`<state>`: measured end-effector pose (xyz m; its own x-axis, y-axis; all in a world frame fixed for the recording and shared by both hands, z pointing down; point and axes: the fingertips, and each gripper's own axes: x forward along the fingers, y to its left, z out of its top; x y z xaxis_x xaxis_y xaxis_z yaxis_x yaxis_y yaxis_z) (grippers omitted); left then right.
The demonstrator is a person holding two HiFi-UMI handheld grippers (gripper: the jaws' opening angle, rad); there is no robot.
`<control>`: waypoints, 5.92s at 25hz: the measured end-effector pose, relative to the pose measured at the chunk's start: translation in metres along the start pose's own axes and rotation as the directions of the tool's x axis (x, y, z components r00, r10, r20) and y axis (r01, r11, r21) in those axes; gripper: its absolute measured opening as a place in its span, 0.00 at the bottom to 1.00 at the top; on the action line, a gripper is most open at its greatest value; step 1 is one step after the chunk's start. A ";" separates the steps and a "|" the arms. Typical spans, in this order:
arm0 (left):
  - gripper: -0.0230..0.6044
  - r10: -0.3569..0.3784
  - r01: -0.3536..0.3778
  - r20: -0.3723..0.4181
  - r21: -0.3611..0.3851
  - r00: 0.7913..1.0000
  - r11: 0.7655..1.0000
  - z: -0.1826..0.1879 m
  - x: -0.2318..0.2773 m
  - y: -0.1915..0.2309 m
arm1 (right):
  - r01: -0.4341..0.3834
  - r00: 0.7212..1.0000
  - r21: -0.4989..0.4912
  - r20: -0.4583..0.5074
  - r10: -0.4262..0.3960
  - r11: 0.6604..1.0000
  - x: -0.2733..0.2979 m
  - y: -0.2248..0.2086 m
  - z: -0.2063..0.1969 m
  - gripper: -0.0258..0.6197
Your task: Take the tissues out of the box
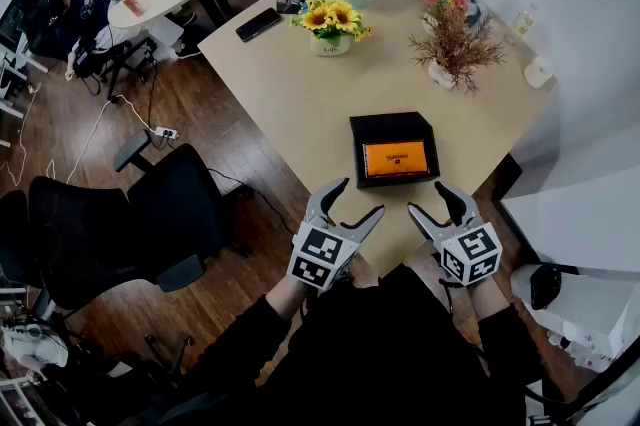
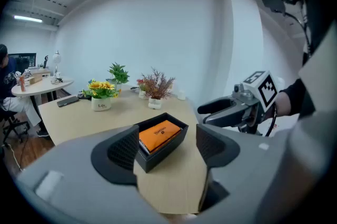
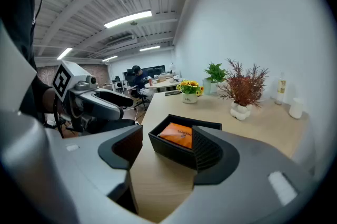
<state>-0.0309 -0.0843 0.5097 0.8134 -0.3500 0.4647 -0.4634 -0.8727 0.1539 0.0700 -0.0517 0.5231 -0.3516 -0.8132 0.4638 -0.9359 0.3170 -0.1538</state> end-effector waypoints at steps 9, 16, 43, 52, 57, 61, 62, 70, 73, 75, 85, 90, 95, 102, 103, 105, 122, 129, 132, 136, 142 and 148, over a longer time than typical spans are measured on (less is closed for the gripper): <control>0.56 -0.012 0.062 -0.367 0.124 0.930 0.990 -0.011 0.128 0.018 | -0.177 0.928 -0.205 -0.361 0.094 0.963 0.082 -0.081 -0.022 0.53; 0.56 0.037 0.123 -0.621 0.212 0.783 0.970 -0.047 0.165 0.036 | -0.369 0.793 -0.293 -0.594 0.134 0.882 0.110 -0.092 -0.049 0.61; 0.30 0.155 -0.013 -0.477 0.287 0.865 0.958 -0.032 0.153 0.030 | -0.304 0.864 -0.456 -0.502 0.040 0.837 0.101 -0.082 -0.032 0.38; 0.29 0.177 -0.026 -0.378 0.372 0.909 0.928 0.020 0.103 0.000 | -0.246 0.891 -0.517 -0.453 -0.018 0.820 0.052 -0.055 0.015 0.37; 0.28 0.161 -0.018 -0.357 0.372 0.920 0.928 0.024 0.063 -0.021 | -0.217 0.889 -0.549 -0.453 -0.069 0.808 0.021 -0.021 0.023 0.37; 0.28 0.118 0.023 -0.377 0.351 0.918 0.936 0.005 0.033 -0.040 | -0.228 0.866 -0.535 -0.493 -0.081 0.814 0.001 0.011 0.008 0.37; 0.28 0.108 0.035 -0.382 0.348 0.918 0.937 -0.002 0.027 -0.045 | -0.230 0.860 -0.530 -0.504 -0.085 0.816 -0.004 0.019 0.002 0.37; 0.28 0.017 0.127 -0.429 0.305 0.903 0.944 -0.069 0.005 -0.072 | -0.232 0.804 -0.476 -0.585 -0.109 0.848 -0.019 0.058 -0.063 0.36; 0.27 -0.002 0.144 -0.444 0.286 0.896 0.947 -0.091 0.010 -0.072 | -0.237 0.790 -0.458 -0.604 -0.104 0.857 -0.013 0.059 -0.085 0.36; 0.27 -0.019 0.155 -0.461 0.259 0.887 0.953 -0.106 0.019 -0.069 | -0.257 0.776 -0.445 -0.624 -0.092 0.858 -0.004 0.056 -0.099 0.36; 0.29 -0.022 0.135 -0.548 0.167 0.836 0.977 -0.131 0.063 -0.054 | -0.399 0.742 -0.371 -0.668 0.058 0.839 0.031 0.028 -0.131 0.39; 0.32 -0.016 0.064 -0.488 0.082 0.873 0.995 -0.135 0.063 -0.039 | -0.403 0.799 -0.332 -0.582 0.151 0.853 0.034 0.023 -0.129 0.41; 0.36 -0.032 0.005 -0.362 -0.074 0.932 0.997 -0.132 0.065 -0.051 | -0.395 0.839 -0.241 -0.487 0.241 0.887 0.017 0.017 -0.142 0.46; 0.41 0.039 -0.089 -0.240 -0.201 0.970 0.975 -0.124 0.031 -0.038 | -0.264 0.926 -0.153 -0.315 0.206 0.952 -0.003 -0.007 -0.114 0.50; 0.41 0.052 -0.100 -0.217 -0.215 0.975 0.972 -0.119 0.025 -0.036 | -0.247 0.936 -0.130 -0.287 0.202 0.960 -0.007 -0.010 -0.107 0.50; 0.41 0.085 -0.121 -0.158 -0.233 0.984 0.965 -0.105 0.014 -0.035 | -0.211 0.957 -0.088 -0.223 0.187 0.973 -0.017 -0.016 -0.091 0.49; 0.21 0.233 -0.215 0.230 -0.103 0.945 0.971 0.014 -0.066 -0.064 | -0.084 0.988 0.005 0.130 0.083 0.996 -0.077 0.007 0.016 0.10; 0.17 0.245 -0.218 0.201 -0.148 0.948 0.965 0.001 -0.073 -0.065 | -0.066 0.989 0.019 0.131 0.063 0.998 -0.081 0.014 0.011 0.04; 0.17 0.246 -0.222 0.188 -0.143 0.951 0.965 -0.001 -0.071 -0.064 | -0.063 0.989 0.021 0.134 0.060 0.998 -0.082 0.012 0.014 0.04; 0.17 0.247 -0.220 0.199 -0.150 0.948 0.964 0.002 -0.070 -0.064 | -0.066 0.987 0.027 0.148 0.062 0.997 -0.084 0.012 0.018 0.04; 0.17 0.251 -0.219 0.218 -0.160 0.943 0.963 0.005 -0.073 -0.064 | -0.065 0.987 0.022 0.149 0.061 0.998 -0.087 0.015 0.018 0.04; 0.17 0.246 -0.217 0.211 -0.152 0.946 0.964 0.004 -0.073 -0.066 | -0.070 0.986 0.020 0.153 0.066 0.997 -0.088 0.017 0.020 0.04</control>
<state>-0.0579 -0.0023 0.4625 0.7294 -0.6178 0.2938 -0.6769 -0.7137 0.1800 0.0842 0.0155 0.4621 -0.4119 -0.8555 0.3139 -0.9093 0.3631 -0.2034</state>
